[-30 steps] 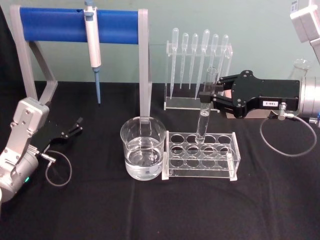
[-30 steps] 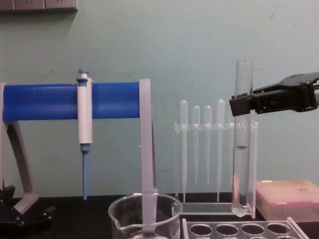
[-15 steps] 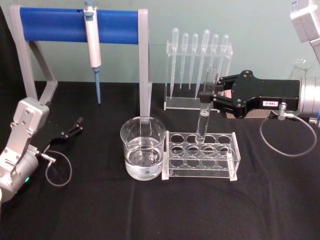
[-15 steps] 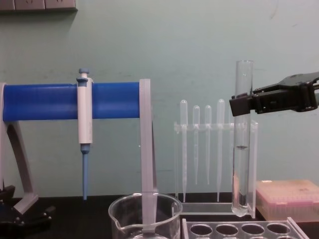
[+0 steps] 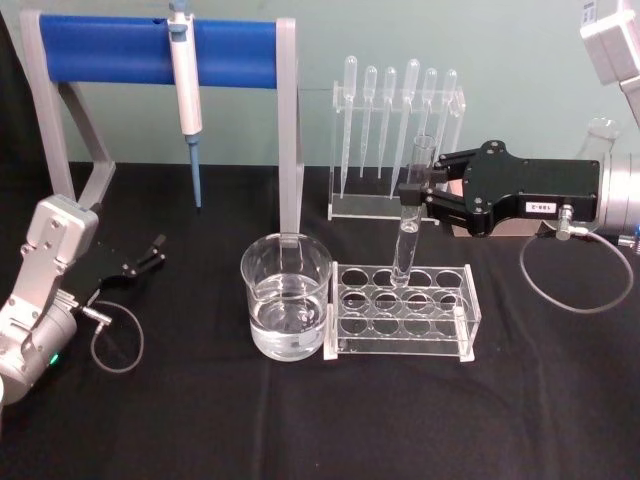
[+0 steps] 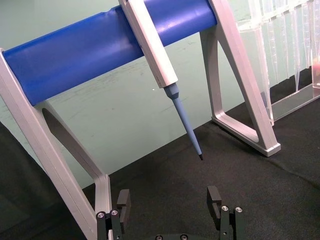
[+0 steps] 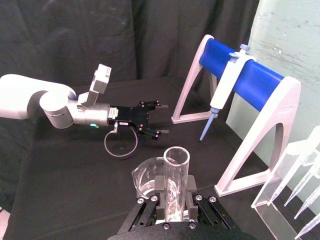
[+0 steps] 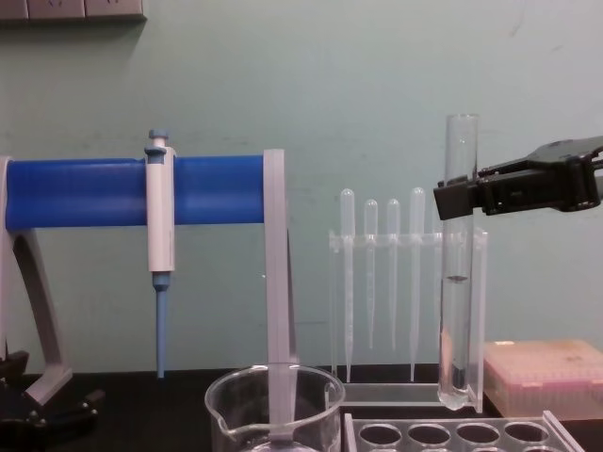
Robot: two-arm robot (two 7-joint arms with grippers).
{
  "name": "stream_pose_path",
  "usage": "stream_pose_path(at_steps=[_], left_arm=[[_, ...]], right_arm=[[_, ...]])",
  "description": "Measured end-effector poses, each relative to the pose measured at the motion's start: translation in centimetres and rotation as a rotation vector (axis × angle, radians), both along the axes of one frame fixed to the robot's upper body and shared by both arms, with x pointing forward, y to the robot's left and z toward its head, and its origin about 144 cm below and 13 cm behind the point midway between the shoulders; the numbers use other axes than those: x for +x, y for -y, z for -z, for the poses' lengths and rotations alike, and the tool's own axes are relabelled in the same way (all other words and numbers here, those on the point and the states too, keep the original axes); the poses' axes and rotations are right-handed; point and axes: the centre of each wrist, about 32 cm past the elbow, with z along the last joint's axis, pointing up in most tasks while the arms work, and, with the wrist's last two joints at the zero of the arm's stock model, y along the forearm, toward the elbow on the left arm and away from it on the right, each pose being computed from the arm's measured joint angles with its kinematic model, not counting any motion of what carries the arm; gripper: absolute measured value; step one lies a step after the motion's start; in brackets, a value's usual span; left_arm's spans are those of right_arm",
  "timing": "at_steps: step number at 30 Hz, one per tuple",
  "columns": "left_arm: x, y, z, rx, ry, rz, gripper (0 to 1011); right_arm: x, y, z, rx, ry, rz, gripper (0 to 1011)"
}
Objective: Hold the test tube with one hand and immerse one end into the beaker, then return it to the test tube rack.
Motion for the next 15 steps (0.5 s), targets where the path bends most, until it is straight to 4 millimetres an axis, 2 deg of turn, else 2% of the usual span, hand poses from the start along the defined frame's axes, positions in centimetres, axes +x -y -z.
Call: stream_pose_path(at_steps=[15], left_arm=[[0.00,0.00,0.00,0.000,0.000,0.000,1000]], right_arm=[[0.01,-0.01,0.01,0.000,0.000,-0.001,246]])
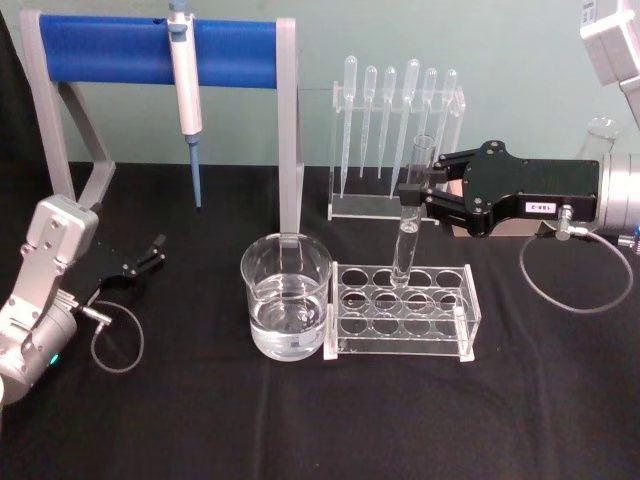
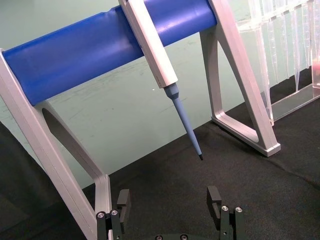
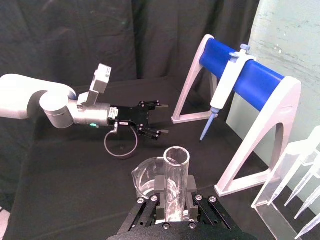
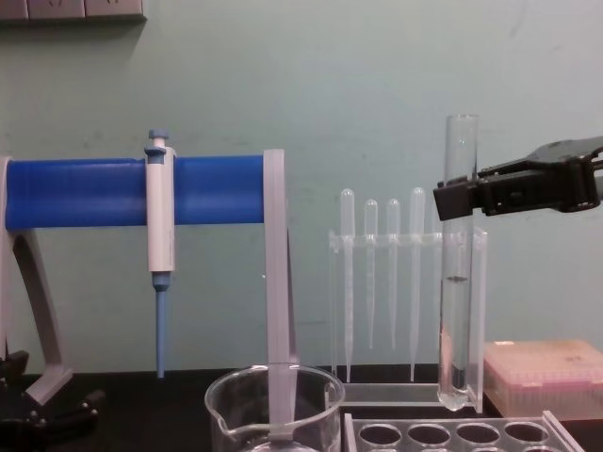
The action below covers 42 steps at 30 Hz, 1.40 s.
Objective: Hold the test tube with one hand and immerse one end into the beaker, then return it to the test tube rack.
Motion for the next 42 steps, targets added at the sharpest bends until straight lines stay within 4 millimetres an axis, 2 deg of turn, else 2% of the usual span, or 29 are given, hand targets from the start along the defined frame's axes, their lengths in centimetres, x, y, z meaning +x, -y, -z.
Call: stream_pose_path(at_steps=[12,17,26,32,42], left_arm=[[0.0,0.0,0.0,0.000,0.000,0.000,1000],[0.0,0.0,0.0,0.000,0.000,0.000,1000],[0.0,0.0,0.0,0.000,0.000,0.000,1000],[0.0,0.0,0.0,0.000,0.000,0.000,1000],[0.0,0.0,0.0,0.000,0.000,0.000,1000]], right_arm=[[1.1,-0.9,-0.5,0.013,0.013,-0.005,246],[2.0,-2.8,-1.2,0.025,0.043,-0.022,246],[2.8,-5.7,-1.2,0.048,0.074,-0.059,246],[3.2,-7.6,-0.5,0.063,0.081,-0.084,246],[3.2,-9.0,1.7,0.052,0.066,-0.108,246]])
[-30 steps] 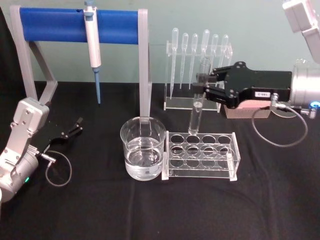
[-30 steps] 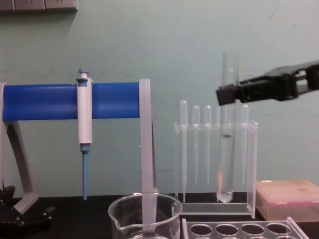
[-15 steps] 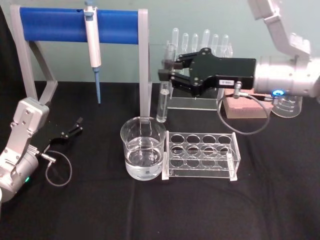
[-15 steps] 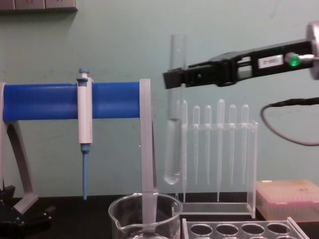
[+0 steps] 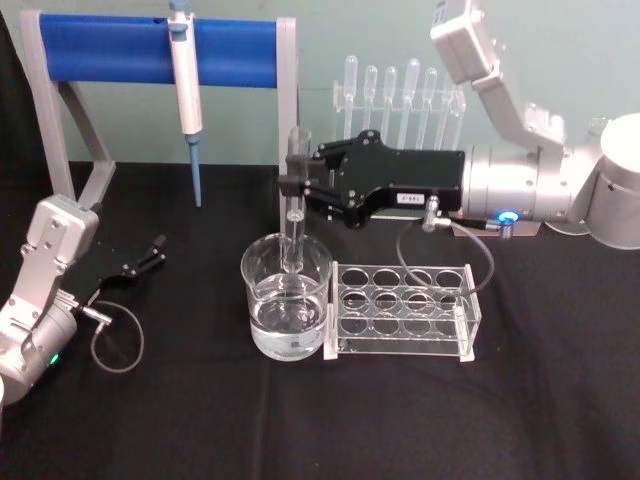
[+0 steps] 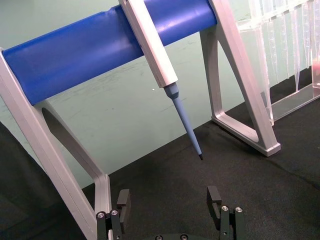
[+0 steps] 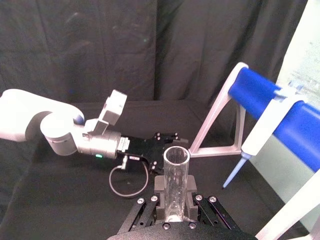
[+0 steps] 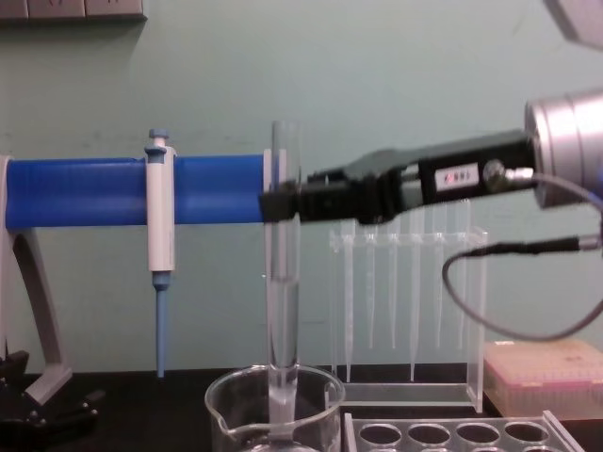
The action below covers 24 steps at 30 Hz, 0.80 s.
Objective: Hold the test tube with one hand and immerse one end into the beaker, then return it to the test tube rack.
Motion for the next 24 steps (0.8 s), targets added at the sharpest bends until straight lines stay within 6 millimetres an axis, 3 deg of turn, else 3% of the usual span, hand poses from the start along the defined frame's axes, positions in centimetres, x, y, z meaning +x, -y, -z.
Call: stream_pose_path(at_steps=[24], left_arm=[[0.0,0.0,0.0,0.000,0.000,0.000,1000]], right_arm=[[0.0,-1.4,6.8,-0.019,-0.030,0.043,246]])
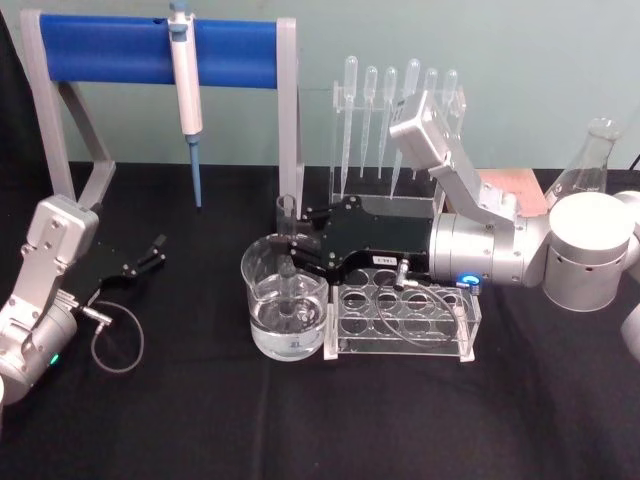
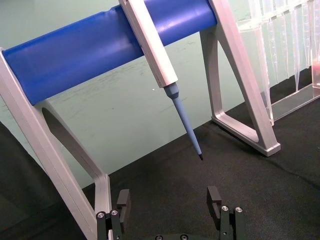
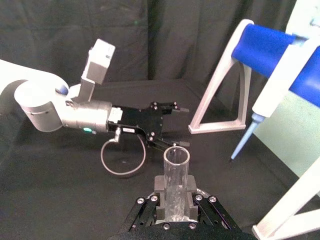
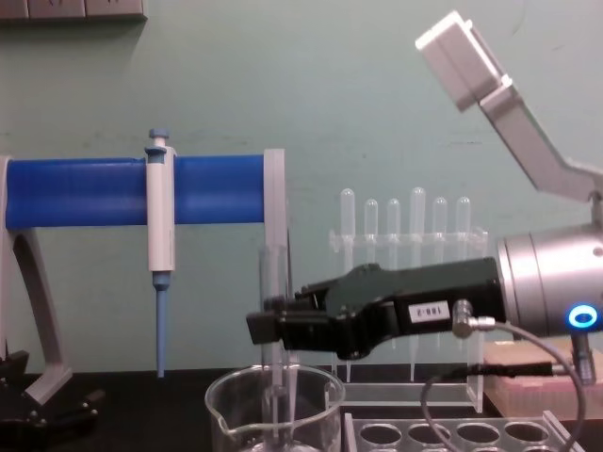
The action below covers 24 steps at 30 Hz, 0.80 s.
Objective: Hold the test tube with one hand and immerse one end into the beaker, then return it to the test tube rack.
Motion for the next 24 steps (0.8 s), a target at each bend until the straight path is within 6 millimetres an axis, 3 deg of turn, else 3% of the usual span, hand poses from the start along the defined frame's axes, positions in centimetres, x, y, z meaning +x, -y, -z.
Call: stream_pose_path(at_steps=[9,24], left_arm=[[0.0,0.0,0.0,0.000,0.000,0.000,1000],[0.0,0.0,0.0,0.000,0.000,0.000,1000]], right_arm=[[0.1,0.4,1.8,0.003,-0.014,0.025,246],[0.3,0.2,2.7,-0.005,-0.032,0.027,246]])
